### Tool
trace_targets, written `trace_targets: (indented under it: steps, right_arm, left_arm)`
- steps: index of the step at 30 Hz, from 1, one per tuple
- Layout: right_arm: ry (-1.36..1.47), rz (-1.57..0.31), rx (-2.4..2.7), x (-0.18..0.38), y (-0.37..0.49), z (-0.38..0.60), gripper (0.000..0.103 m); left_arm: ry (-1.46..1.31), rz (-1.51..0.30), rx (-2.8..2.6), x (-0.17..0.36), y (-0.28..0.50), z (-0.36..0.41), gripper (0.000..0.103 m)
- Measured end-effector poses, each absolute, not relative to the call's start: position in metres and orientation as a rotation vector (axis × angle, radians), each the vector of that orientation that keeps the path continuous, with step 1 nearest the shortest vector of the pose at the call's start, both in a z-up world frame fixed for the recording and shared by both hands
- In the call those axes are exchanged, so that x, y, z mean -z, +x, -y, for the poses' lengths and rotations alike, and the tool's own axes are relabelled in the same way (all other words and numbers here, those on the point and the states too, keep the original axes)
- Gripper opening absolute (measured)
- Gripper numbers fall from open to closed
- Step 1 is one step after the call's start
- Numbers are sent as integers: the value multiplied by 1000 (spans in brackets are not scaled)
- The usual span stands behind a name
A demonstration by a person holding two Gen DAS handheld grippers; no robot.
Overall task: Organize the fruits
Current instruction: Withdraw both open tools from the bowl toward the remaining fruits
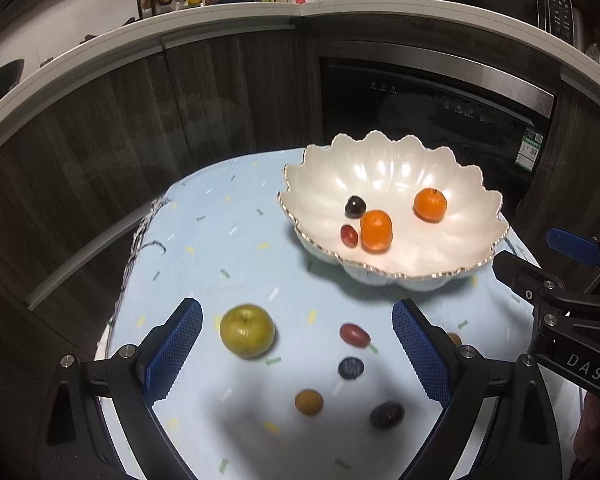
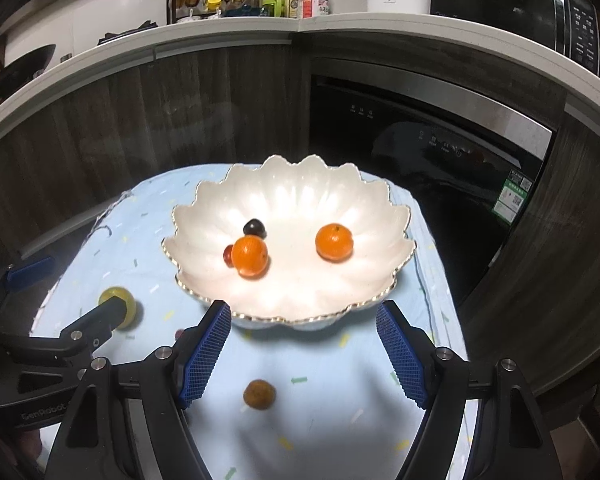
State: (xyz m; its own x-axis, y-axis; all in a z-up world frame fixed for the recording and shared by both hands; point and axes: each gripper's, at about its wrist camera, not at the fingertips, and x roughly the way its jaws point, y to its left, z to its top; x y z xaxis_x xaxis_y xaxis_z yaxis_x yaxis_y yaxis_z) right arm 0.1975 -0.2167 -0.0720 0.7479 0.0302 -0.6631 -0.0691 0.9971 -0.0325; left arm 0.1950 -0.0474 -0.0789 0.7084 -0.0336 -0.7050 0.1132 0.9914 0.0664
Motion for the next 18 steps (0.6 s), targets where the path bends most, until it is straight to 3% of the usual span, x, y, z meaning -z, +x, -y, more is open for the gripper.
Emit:
trace_targets:
  steps: [18]
  right_arm:
    - [-114, -750, -153, 105, 178, 222, 74]
  left_arm:
    - [104, -820, 82, 115, 155, 65, 97]
